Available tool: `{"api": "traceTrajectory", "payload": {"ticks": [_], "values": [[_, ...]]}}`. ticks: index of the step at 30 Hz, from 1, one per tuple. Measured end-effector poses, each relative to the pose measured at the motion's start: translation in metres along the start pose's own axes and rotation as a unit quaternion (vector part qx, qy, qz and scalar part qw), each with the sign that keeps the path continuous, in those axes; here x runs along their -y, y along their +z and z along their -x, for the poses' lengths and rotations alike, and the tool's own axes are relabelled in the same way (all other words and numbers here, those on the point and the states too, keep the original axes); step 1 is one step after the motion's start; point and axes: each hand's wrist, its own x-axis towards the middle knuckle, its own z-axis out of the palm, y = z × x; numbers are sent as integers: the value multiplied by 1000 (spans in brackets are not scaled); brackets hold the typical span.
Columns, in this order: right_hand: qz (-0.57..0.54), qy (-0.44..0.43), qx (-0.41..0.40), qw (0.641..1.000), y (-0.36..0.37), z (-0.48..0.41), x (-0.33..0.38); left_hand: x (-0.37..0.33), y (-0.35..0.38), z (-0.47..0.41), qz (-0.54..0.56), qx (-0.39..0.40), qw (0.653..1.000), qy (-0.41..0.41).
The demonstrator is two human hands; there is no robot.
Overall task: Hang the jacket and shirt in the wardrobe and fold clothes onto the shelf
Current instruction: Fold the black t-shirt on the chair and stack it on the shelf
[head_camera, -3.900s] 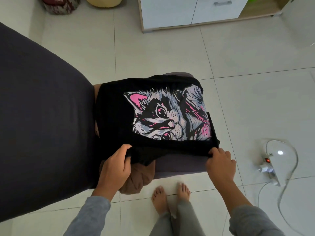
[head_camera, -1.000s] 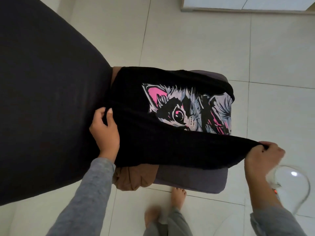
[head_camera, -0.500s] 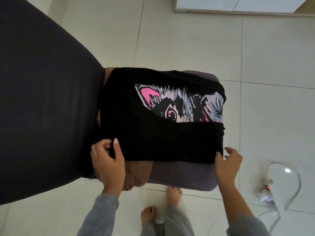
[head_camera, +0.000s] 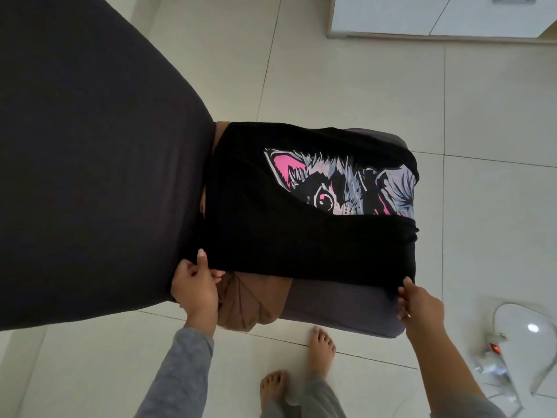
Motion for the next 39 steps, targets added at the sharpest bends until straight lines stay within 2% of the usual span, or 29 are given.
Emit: {"api": "traceTrajectory", "payload": {"ticks": [3,6,10,12,15,18,22,24,27,30,32,35,37,39], "values": [[32,-23,-21,999,-1,-5,-7,-1,3,2,-18,-36,999,12],[67,-59,-21,996,-1,-5,-10,6,6,-1,3,-41,999,-23],[157,-227,-61,959,-1,9,3,4,13,9,47,-30,998,-39],[156,-308,-69,936,4,19,12,0,16,20,36,-61,998,-2],[161,-400,-27,902,27,30,23,0,16,31,13,-112,990,80],[200,-472,37,858,63,44,34,1,17,33,-32,-29,986,163],[238,-511,130,816,119,64,51,-8,19,13,-87,89,972,197],[269,-513,178,796,146,72,61,-14,22,-6,-69,123,973,182],[327,-452,251,791,180,77,75,-28,30,-32,-64,150,969,187],[401,-418,266,771,204,79,85,-43,39,-49,-55,164,963,205],[365,-405,295,785,216,86,90,-53,45,-57,-42,186,962,194],[248,-337,334,845,232,93,100,-62,58,-69,-70,220,957,178],[259,-305,359,843,239,93,104,-64,65,-76,-126,256,944,164],[313,-282,402,813,240,92,109,-65,68,-80,-166,280,931,166]]}}
